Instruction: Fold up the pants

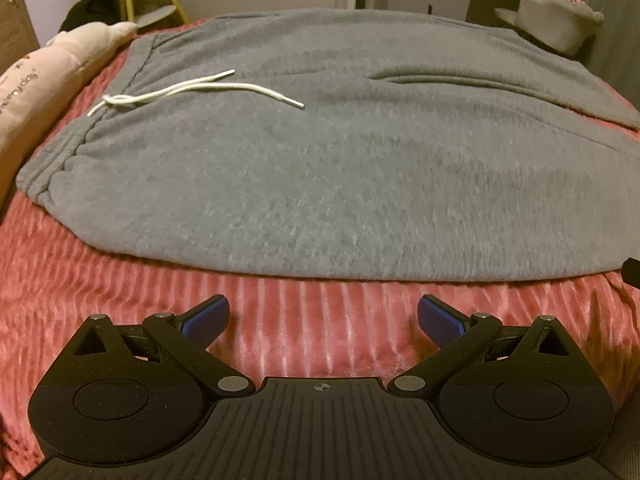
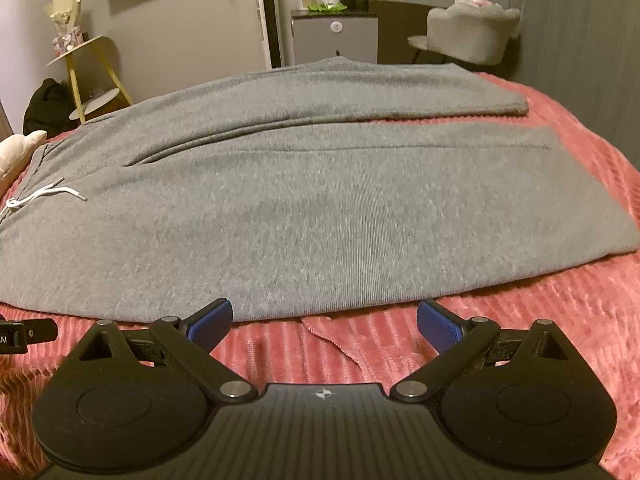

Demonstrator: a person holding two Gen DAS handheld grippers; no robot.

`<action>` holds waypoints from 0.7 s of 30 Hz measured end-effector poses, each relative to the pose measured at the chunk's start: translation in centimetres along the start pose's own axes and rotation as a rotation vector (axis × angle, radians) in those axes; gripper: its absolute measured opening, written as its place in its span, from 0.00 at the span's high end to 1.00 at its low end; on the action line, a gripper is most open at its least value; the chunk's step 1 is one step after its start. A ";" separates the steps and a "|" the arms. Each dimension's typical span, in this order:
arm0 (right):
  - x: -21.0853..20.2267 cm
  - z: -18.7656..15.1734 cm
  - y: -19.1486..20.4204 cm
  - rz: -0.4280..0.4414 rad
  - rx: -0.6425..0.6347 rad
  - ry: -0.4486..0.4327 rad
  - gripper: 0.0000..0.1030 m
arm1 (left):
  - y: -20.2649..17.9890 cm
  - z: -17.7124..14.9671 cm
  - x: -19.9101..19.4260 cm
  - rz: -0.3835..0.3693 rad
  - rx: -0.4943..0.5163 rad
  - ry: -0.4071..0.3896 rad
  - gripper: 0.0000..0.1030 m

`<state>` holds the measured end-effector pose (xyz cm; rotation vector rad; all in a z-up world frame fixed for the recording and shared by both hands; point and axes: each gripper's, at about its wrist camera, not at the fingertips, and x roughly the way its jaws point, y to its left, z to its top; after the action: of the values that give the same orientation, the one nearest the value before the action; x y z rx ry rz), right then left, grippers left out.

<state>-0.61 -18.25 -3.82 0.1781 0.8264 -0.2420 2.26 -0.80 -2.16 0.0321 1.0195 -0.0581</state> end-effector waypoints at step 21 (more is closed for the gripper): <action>8.0 3.6 -8.2 0.003 0.258 0.021 0.04 | -0.8 11.6 2.1 0.140 -0.238 -0.165 0.00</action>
<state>4.88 -28.11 -7.85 0.4244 0.8137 -0.3446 13.20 -2.33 2.13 -0.1167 0.8515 0.1861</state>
